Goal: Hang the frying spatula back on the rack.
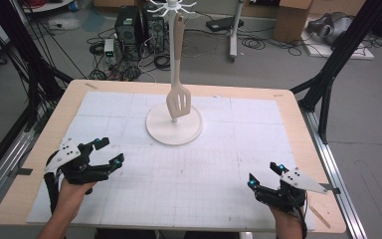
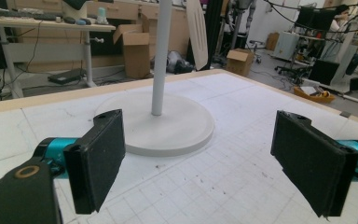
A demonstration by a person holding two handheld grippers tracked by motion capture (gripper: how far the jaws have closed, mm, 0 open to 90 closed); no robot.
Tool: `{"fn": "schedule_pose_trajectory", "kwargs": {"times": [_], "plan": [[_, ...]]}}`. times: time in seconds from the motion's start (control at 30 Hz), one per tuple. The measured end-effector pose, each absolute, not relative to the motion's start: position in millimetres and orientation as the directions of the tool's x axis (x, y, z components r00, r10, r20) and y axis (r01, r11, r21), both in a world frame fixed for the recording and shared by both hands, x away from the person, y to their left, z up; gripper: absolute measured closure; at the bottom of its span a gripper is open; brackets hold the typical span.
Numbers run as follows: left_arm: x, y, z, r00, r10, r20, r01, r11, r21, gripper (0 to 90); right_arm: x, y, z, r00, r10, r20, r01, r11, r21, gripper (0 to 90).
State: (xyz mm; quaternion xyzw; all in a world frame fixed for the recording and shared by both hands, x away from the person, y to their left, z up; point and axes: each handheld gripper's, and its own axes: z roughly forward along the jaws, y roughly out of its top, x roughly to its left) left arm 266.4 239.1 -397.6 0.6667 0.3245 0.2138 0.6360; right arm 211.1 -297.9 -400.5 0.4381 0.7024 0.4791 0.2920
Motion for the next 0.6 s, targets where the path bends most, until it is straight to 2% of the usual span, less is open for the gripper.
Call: {"fn": "schedule_pose_trajectory", "kwargs": {"times": [0.6], "plan": [[265.4, 239.9, -398.6, 0.696, 0.706, -0.132, 0.162, 0.024, 0.986, 18.3, 209.8, -298.7, -399.5, -0.439, 0.898, 0.011, 0.338, 0.154, 0.928, 17.8]]}}
